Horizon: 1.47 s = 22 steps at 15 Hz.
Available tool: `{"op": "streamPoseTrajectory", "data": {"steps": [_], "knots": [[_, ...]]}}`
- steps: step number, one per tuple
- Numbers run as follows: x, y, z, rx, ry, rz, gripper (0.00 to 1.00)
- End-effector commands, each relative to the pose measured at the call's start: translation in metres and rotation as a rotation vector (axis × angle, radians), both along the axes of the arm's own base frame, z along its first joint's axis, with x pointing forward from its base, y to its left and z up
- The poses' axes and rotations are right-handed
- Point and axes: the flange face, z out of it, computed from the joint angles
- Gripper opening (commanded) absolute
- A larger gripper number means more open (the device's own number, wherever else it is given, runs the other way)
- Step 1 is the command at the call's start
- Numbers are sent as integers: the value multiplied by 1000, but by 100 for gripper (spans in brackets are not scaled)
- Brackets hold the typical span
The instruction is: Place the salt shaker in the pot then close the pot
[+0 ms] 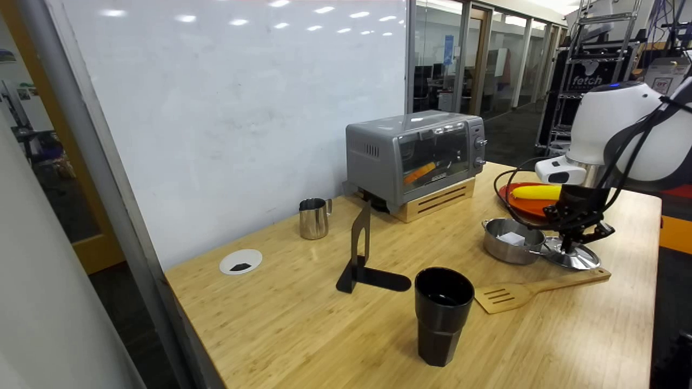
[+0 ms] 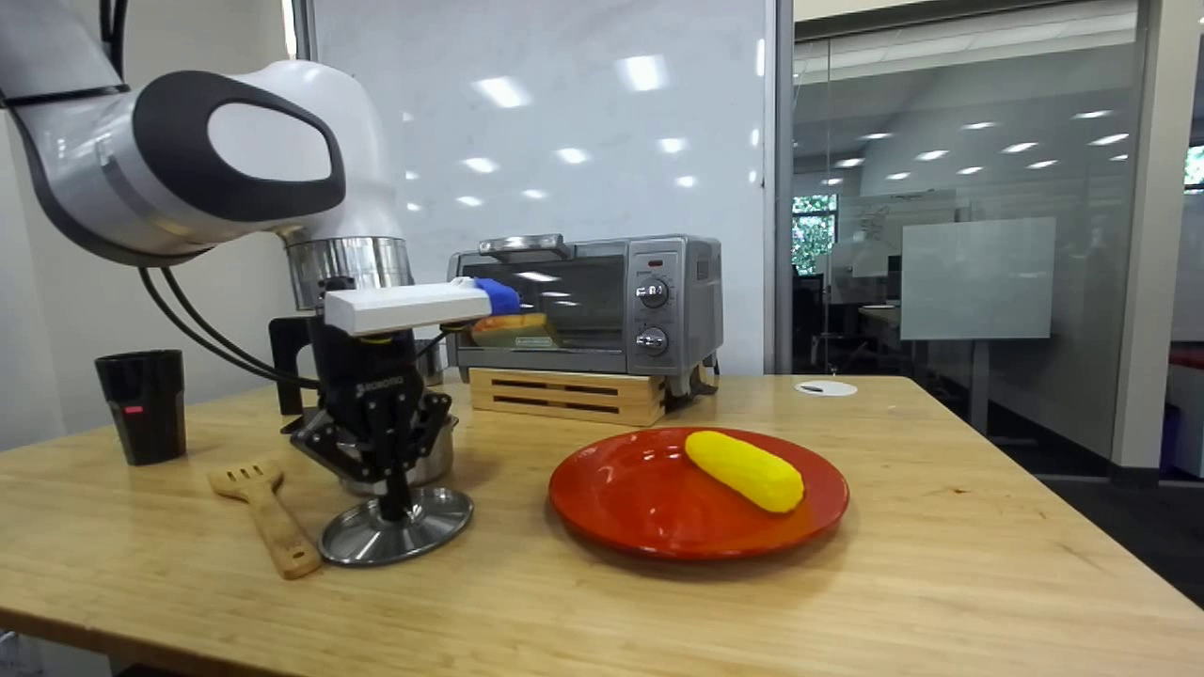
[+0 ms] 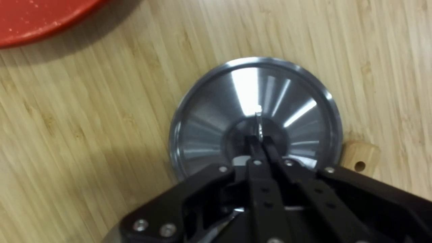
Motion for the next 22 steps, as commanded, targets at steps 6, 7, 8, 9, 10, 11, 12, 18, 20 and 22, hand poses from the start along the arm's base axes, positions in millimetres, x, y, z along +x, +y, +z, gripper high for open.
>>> {"op": "streamPoseTrajectory", "data": {"steps": [6, 7, 8, 9, 10, 11, 12, 18, 20, 22], "knots": [[5, -3, 50, -4, -52, -20, 1], [6, -3, 59, -15, -59, -22, 1], [7, -2, 67, -18, -65, -21, 1], [7, -2, 74, -25, -71, -21, 1], [8, -1, 82, -33, -80, -17, 1], [8, 1, 89, -41, -90, -11, 1], [9, 2, 95, -46, -97, -5, 1], [22, 29, 111, -43, -111, 50, 1], [29, 43, 111, -41, -90, 74, 1], [36, 56, 111, -34, -71, 100, 1]]}}
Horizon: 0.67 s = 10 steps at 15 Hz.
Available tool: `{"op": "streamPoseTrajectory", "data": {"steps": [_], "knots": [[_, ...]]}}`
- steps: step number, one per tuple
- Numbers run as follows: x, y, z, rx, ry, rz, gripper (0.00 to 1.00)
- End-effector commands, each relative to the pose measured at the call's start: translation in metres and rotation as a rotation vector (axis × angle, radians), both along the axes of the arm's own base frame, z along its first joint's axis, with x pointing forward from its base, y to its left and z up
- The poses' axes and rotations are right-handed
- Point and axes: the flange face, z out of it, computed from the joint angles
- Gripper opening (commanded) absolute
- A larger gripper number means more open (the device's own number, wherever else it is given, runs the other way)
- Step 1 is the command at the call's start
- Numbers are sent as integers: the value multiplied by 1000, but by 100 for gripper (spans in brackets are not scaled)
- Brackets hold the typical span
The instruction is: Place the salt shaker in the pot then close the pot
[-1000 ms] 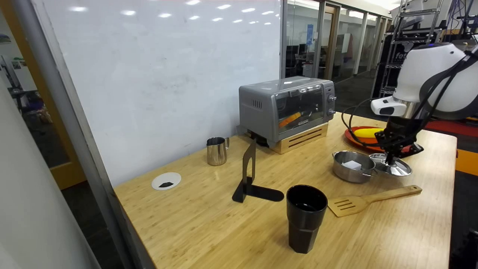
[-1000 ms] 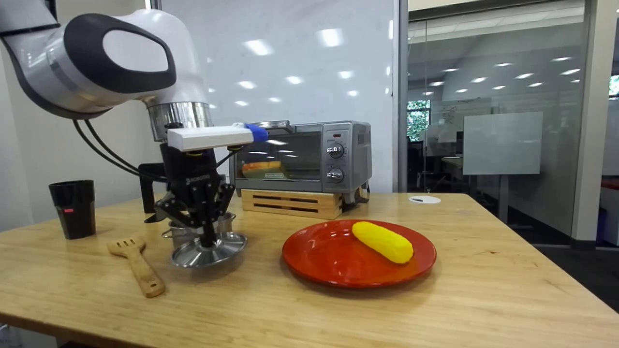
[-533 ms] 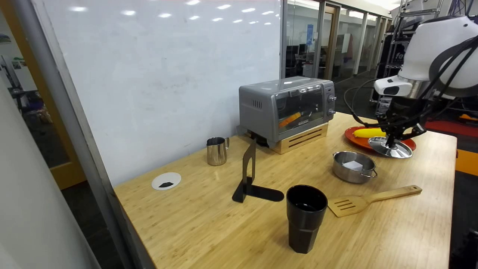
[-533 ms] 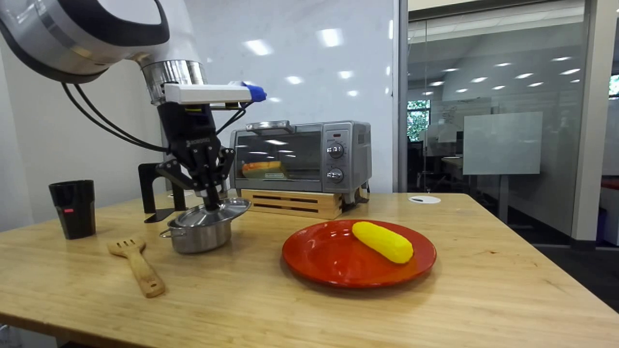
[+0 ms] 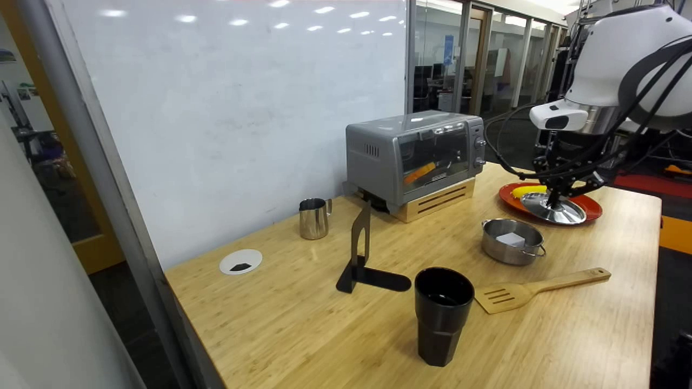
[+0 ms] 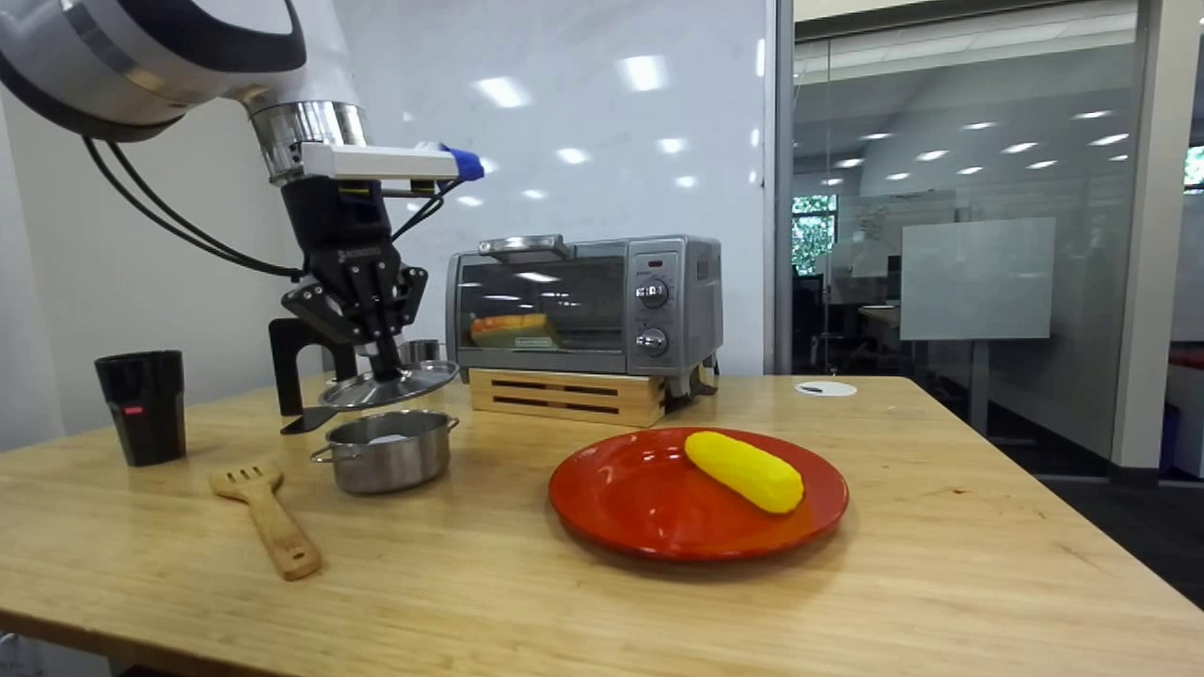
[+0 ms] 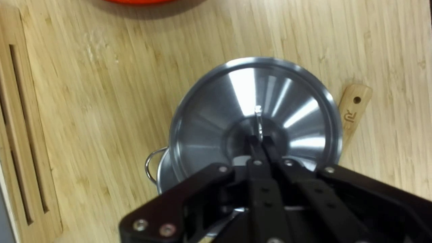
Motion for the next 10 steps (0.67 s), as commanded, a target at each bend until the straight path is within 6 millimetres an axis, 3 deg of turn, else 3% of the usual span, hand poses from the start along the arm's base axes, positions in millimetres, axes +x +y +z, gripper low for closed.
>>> {"op": "streamPoseTrajectory", "data": {"steps": [1, 5, 10], "knots": [[19, 22, 2, 6, 48, 28, 1], [41, 39, 3, 10, 80, 49, 1], [69, 35, -6, 16, 122, 32, 1]]}}
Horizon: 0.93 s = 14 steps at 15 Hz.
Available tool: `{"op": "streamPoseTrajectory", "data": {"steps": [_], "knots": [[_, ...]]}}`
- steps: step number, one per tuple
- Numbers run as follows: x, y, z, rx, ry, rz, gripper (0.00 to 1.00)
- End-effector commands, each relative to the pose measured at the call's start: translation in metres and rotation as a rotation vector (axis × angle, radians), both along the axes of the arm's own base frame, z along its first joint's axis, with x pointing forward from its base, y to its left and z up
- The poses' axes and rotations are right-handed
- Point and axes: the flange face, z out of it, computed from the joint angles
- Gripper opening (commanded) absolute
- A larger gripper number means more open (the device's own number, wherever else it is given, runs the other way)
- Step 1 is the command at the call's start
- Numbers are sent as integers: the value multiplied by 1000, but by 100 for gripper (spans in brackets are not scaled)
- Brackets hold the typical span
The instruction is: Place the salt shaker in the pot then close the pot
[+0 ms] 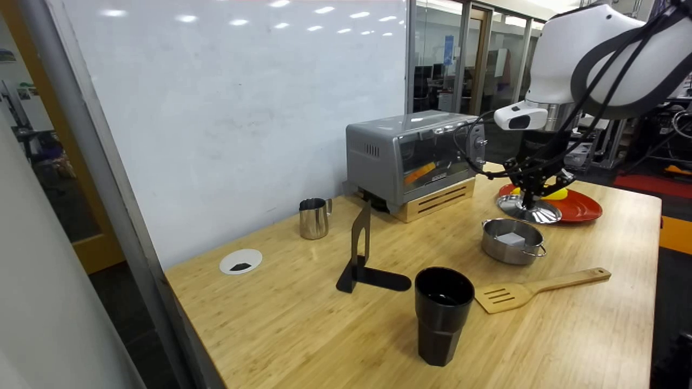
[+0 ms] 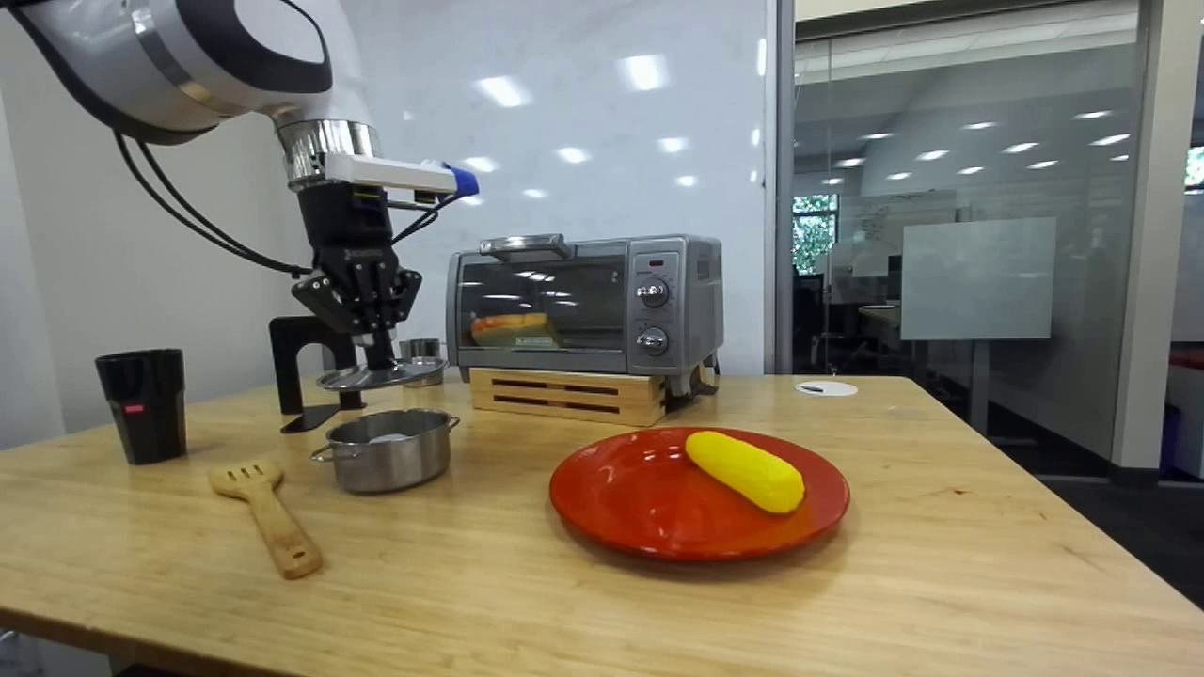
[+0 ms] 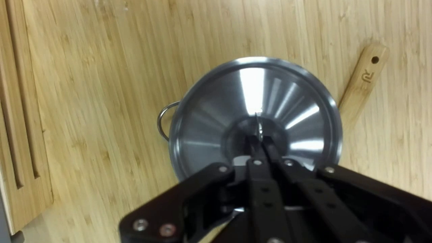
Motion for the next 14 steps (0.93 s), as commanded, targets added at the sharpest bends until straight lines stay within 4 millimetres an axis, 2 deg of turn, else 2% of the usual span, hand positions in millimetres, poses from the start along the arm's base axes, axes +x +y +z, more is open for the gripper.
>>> {"op": "streamPoseTrajectory", "data": {"steps": [1, 7, 14], "knots": [[27, -6, -11, 4, 42, -20, 1], [43, -6, -33, 7, 67, -24, 1], [42, 2, -44, 6, 89, -5, 1]]}}
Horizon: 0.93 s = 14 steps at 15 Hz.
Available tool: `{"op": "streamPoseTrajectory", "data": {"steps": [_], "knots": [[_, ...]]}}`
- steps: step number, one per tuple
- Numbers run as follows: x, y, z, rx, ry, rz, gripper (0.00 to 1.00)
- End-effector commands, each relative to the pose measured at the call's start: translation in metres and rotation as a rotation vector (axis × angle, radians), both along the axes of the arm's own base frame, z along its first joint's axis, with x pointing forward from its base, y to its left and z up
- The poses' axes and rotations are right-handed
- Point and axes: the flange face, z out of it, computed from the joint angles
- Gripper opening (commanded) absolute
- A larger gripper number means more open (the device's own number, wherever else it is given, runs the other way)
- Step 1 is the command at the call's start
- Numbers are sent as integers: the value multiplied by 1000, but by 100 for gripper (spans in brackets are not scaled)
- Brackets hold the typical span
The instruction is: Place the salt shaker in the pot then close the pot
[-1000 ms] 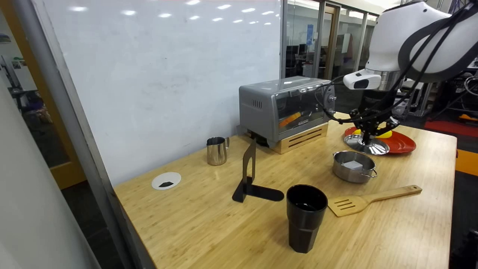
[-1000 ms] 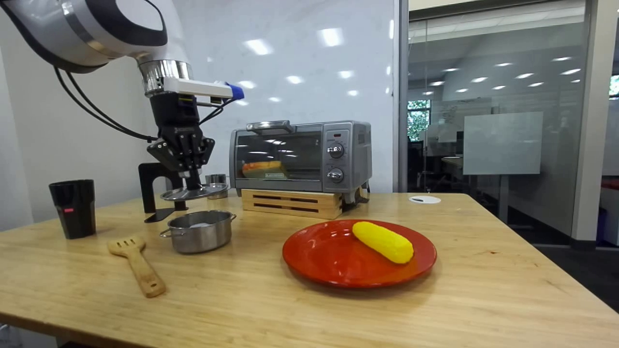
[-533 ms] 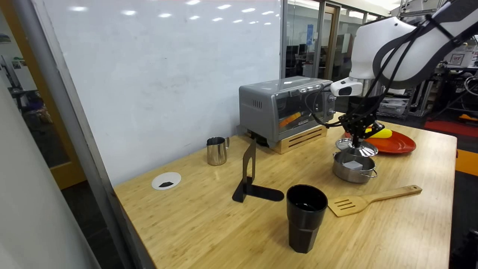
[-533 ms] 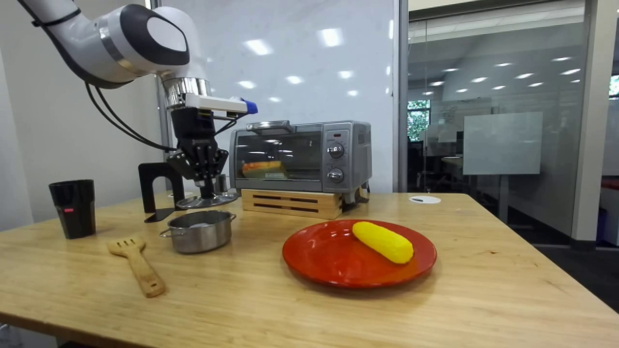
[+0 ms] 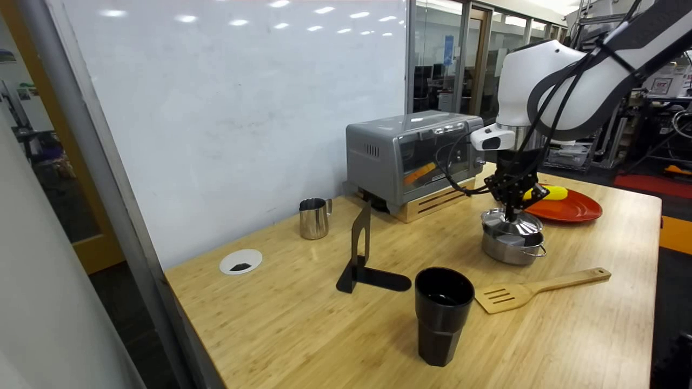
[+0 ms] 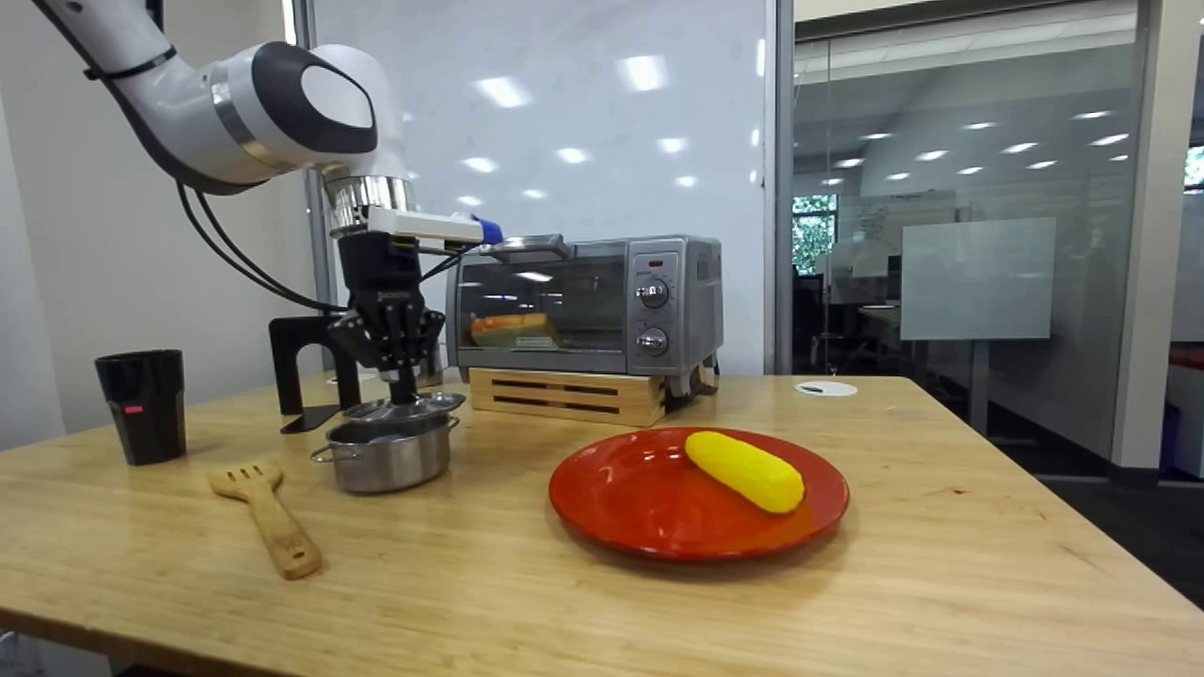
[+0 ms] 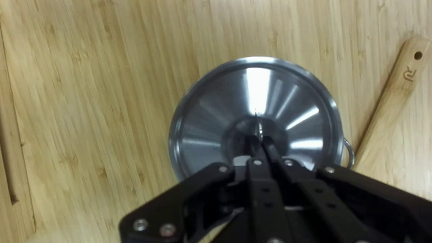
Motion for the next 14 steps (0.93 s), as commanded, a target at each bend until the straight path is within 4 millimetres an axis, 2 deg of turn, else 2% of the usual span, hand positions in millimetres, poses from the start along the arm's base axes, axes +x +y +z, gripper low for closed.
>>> {"op": "streamPoseTrajectory", "data": {"steps": [1, 14], "knots": [[3, 3, -1, 9, 19, 0, 1], [-10, -1, -12, 26, 57, -10, 1]]}}
